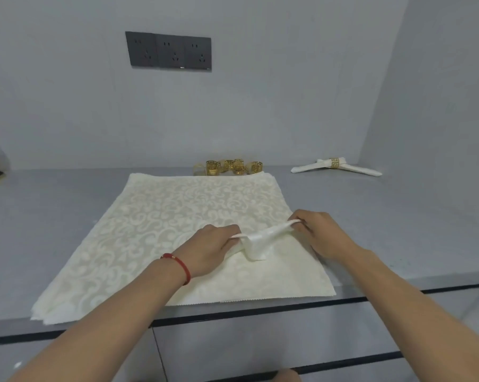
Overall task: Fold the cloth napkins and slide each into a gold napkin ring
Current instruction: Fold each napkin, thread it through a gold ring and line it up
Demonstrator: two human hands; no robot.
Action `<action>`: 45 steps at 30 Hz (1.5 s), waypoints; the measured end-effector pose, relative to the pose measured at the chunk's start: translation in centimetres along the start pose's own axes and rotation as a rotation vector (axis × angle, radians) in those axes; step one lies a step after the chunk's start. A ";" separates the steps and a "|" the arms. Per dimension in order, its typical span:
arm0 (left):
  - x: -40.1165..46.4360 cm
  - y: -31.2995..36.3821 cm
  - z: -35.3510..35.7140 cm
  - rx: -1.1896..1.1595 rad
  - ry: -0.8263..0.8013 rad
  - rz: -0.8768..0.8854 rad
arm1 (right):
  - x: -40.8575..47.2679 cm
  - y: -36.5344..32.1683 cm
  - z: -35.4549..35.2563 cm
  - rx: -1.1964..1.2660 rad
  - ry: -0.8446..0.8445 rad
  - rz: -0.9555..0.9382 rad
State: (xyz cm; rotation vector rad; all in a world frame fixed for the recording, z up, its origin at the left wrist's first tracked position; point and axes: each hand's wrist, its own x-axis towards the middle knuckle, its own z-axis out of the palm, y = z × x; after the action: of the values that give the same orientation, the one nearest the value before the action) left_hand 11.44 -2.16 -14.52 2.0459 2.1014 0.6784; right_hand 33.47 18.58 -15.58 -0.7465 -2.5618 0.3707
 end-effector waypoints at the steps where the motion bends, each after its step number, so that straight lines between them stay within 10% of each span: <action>1: 0.0 0.3 -0.1 0.042 -0.027 0.007 | -0.6 0.2 -0.4 -0.026 0.003 -0.010; 17: -11.1 -3.4 -5.4 0.675 -0.057 -0.245 | -7.5 -11.6 0.2 0.022 -0.336 -0.365; 24: -12.1 -4.4 -5.6 0.066 0.097 -0.211 | -6.1 -13.7 -0.5 0.427 -0.234 -0.052; 31: -9.6 -2.6 -4.3 0.023 0.059 -0.127 | -7.4 -12.2 -2.4 0.474 -0.224 0.028; 39: -9.7 -4.7 -7.4 -0.497 0.056 -0.477 | -0.2 -12.7 -1.2 0.668 -0.351 -0.018; 45: -2.2 -10.5 -8.4 -0.291 0.143 -0.506 | 9.6 -10.0 3.7 0.521 -0.398 0.421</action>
State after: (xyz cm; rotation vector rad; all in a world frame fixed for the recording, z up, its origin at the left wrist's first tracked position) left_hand -1.36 -5.95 -11.76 1.2776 2.2965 0.9852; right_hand 19.99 15.30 -11.87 -1.0788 -2.4455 1.3797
